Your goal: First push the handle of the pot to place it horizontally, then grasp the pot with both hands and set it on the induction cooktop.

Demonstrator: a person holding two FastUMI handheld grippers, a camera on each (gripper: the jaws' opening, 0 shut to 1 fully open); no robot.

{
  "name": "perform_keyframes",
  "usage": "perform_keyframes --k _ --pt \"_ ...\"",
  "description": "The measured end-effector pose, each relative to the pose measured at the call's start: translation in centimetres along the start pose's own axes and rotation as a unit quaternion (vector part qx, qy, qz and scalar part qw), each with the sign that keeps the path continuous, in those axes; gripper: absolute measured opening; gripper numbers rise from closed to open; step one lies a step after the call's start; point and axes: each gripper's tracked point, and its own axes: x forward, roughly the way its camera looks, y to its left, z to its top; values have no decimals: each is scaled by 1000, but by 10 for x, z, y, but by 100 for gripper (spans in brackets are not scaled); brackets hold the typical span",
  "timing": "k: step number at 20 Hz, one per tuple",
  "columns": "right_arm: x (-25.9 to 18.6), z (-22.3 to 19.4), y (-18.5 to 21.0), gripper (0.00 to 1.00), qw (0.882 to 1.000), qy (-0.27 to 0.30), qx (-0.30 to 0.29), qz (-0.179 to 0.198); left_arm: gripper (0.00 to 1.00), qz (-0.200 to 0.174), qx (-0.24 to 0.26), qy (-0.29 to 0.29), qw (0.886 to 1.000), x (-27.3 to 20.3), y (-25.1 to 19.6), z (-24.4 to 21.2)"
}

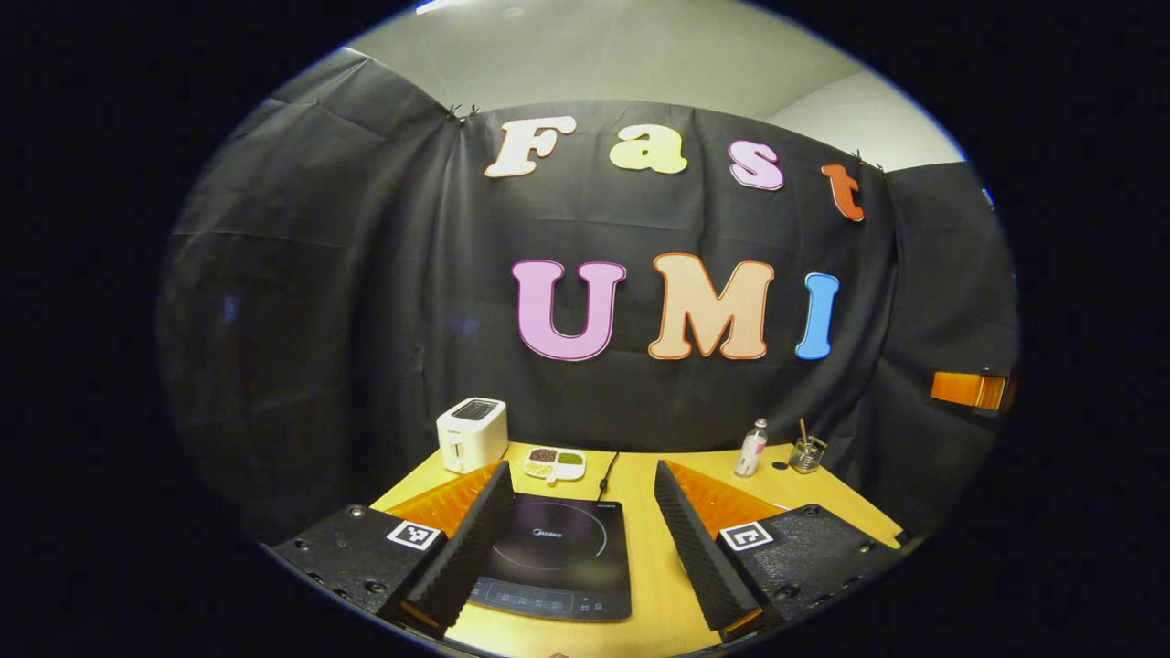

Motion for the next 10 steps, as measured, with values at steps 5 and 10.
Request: perform_keyframes --k 5,10 --pt "-9 -50 19 14 998 56 -8 -2 91 8 11 2 1000 -11 17 -6" --pt "0 -111 48 0 991 127 7 30 95 6 31 2 999 -15 28 -9"
